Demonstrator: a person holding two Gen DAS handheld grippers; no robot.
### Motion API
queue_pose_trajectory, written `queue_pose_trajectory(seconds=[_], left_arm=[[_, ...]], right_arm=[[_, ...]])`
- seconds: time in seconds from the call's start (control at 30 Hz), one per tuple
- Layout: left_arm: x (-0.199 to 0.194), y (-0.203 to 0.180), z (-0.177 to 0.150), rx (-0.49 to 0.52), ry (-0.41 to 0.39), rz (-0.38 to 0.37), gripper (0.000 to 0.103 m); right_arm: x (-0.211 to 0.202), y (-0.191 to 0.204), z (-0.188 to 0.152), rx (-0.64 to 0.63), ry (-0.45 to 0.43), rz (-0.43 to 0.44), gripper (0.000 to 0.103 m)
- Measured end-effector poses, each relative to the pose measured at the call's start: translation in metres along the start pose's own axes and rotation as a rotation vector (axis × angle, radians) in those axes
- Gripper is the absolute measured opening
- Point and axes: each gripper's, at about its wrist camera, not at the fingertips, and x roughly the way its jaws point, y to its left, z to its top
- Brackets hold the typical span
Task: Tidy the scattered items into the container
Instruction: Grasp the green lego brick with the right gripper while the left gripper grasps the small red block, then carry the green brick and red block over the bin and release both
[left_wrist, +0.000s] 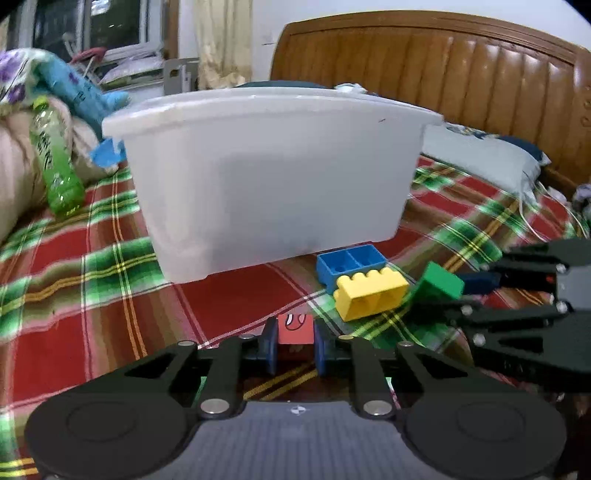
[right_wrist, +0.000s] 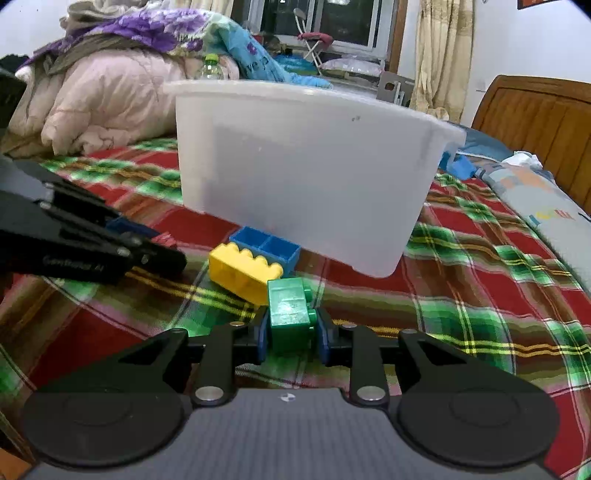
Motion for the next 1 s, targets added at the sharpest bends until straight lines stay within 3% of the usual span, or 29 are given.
queue_pose_trajectory(seconds=[0.27, 0.53, 0.83, 1.0], left_arm=[[-0.038, 0.000, 0.029, 0.018, -0.086, 0.016, 0.022], [-0.068, 0.018, 0.063, -0.088, -0.191, -0.019, 0.022], [-0.070, 0.038, 0.127, -0.100, -0.330, 0.010, 0.022], [-0.059, 0.047, 0.148, -0.118, -0.343, 0.017, 0.026]], right_arm=[[-0.015, -0.002, 0.021, 0.024, -0.040, -0.005, 0.028], [-0.034, -0.010, 0.056, 0.054, -0.123, -0.022, 0.028], [-0.036, -0.017, 0.120, 0.014, -0.267, -0.036, 0.028], [-0.023, -0.021, 0.148, -0.010, -0.305, -0.057, 0.028]])
